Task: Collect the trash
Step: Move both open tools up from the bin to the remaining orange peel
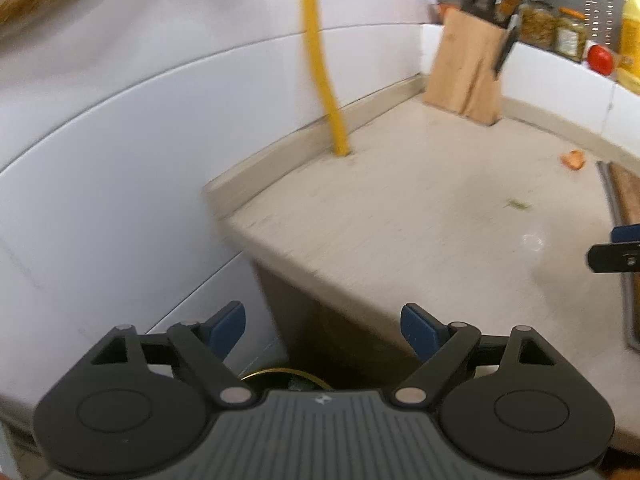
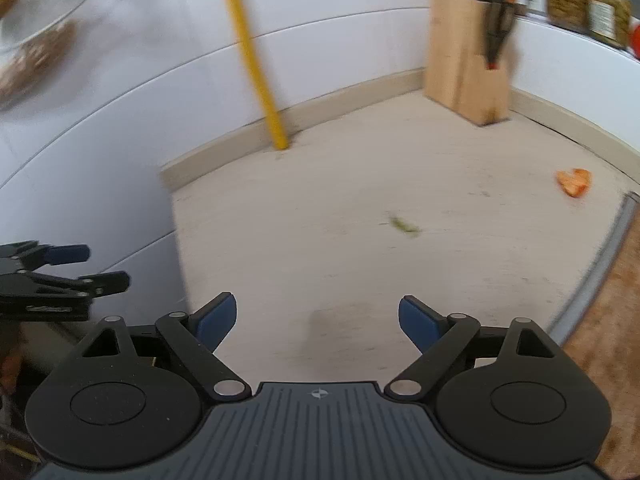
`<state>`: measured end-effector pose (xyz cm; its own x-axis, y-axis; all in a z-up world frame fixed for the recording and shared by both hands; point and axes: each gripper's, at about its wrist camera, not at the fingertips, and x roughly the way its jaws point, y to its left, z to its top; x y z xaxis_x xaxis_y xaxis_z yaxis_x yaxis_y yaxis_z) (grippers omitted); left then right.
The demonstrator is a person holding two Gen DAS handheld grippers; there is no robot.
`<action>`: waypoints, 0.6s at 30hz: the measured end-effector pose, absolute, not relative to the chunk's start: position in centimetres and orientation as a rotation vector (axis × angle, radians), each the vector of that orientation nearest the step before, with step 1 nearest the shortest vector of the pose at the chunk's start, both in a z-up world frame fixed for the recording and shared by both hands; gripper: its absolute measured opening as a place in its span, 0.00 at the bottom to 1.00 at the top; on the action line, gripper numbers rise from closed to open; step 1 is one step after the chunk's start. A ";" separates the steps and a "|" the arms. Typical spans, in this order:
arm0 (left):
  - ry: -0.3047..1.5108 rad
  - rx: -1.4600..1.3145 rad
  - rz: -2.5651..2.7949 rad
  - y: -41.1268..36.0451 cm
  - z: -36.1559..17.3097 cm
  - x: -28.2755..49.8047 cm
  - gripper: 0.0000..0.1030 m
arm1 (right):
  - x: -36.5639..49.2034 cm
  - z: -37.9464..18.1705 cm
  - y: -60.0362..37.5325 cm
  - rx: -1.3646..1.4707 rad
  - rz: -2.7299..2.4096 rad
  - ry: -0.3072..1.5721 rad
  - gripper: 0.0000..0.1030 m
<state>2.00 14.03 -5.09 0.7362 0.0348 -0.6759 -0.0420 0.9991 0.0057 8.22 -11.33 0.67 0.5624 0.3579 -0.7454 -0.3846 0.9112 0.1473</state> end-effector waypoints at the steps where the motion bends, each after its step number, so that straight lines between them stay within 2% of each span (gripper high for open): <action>1: 0.739 -0.009 0.026 13.5 -4.7 2.4 0.79 | 8.5 0.7 -11.9 -0.029 0.420 0.867 0.90; 5: 0.722 0.010 -0.037 11.1 -3.6 4.1 0.80 | 9.4 0.6 -14.1 -0.031 0.348 0.855 0.95; 18: 0.730 0.014 -0.216 3.1 -3.2 11.0 0.80 | 13.8 -0.3 -20.3 -0.071 0.204 0.818 0.95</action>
